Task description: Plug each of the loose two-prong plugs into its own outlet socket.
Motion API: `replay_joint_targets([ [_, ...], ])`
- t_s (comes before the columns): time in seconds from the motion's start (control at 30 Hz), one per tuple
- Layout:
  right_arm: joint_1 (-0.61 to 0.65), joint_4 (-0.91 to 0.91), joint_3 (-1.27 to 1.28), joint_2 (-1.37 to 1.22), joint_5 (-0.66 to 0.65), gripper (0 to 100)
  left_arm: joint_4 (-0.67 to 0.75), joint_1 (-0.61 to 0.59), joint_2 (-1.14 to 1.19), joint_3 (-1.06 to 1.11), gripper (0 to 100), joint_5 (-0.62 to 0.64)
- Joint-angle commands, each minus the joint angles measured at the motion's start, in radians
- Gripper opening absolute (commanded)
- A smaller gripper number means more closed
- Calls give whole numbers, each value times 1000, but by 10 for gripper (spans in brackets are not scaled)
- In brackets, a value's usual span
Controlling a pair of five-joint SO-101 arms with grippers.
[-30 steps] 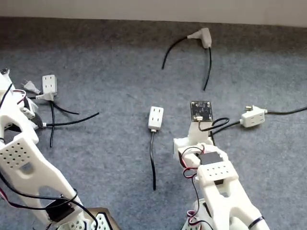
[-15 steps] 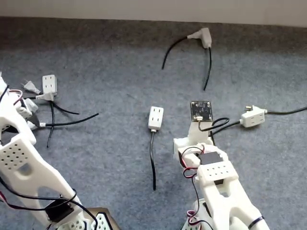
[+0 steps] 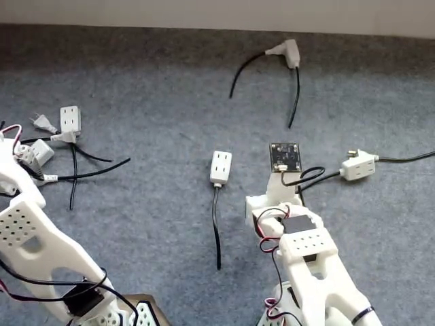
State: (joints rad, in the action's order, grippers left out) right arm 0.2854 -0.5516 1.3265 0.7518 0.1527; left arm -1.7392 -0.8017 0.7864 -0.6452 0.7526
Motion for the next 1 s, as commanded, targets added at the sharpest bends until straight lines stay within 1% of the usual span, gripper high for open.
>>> replay_joint_targets([
  [0.0,-8,19,-7,15,-14,259,-18,38,-42,5,171,83],
  [0.5,-8,19,-10,15,-14,259,-15,119,-35,-185,172,91],
  [0.6,-8,19,-10,15,-14,259,-18,125,-31,-168,172,97],
  [0.7,-8,19,-10,15,-14,259,-12,120,-31,-90,172,98],
  [0.97,-7,19,-7,15,-14,259,69,82,-31,59,172,98],
])
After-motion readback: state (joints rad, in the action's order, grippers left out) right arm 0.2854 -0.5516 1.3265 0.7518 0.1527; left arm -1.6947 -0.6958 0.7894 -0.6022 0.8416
